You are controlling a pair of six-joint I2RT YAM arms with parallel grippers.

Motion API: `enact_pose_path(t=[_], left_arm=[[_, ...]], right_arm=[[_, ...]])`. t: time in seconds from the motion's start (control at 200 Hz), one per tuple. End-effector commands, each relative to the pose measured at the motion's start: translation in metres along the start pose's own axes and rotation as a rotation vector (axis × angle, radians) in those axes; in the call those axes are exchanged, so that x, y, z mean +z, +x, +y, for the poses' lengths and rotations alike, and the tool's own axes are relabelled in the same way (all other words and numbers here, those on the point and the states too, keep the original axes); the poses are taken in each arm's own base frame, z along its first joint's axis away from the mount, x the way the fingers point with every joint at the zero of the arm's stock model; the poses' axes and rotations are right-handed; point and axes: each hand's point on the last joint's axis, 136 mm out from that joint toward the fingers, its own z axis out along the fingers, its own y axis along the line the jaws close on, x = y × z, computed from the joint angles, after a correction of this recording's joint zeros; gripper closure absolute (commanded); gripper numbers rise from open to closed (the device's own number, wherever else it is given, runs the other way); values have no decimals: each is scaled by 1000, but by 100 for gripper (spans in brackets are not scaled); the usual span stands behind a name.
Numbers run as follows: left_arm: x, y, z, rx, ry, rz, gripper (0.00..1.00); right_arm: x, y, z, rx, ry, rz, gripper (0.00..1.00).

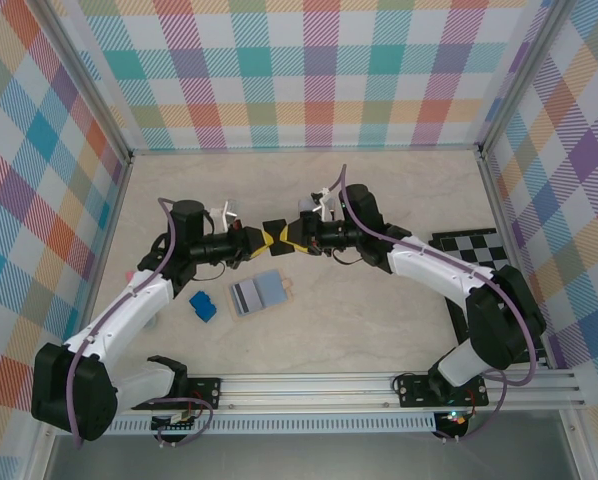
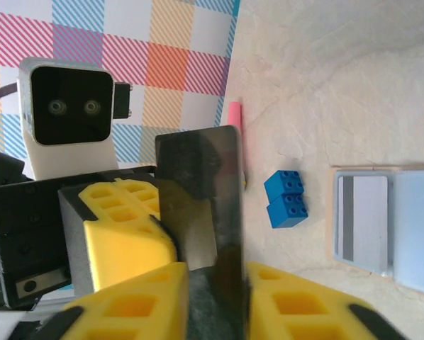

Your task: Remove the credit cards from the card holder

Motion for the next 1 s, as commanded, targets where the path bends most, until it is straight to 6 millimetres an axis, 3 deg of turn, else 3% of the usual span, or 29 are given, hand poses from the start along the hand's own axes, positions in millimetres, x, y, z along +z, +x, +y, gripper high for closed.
enact_pose_path(t=[0.0,0.035,0.09,0.285,0.385,0.57,0.645,0.745,0.91,0.995], left_arm=[[-4,5,6,-12,-14,9,100],[-5,6,10,-12,-35,10,99],[-8,7,20,-20,-105,1,80],[-36,-7,64,-13,-450,-115,30],[-45,-17,74,25,-555,-152,14],[-58,-27,97,55,-680,-219,1],[-61,-30,104,82,-717,-219,0],[-64,-30,112,106,-770,-200,0],[-65,-26,122,117,-808,-173,0],[-66,-25,125,123,-818,-163,0]], right_arm=[[-8,-1,31,-73,-76,-8,87],[-8,-1,29,-76,-56,-12,94],[-10,-3,26,-92,-20,-24,100],[-28,-17,25,-280,117,-68,100],[-44,-30,32,-401,163,-91,100],[-70,-69,23,-659,306,-143,100],[-75,-88,14,-791,363,-150,100],[-70,-106,-3,-974,416,-107,100],[-60,-142,-37,-1089,500,36,100],[-50,-150,-54,-1192,490,126,100]])
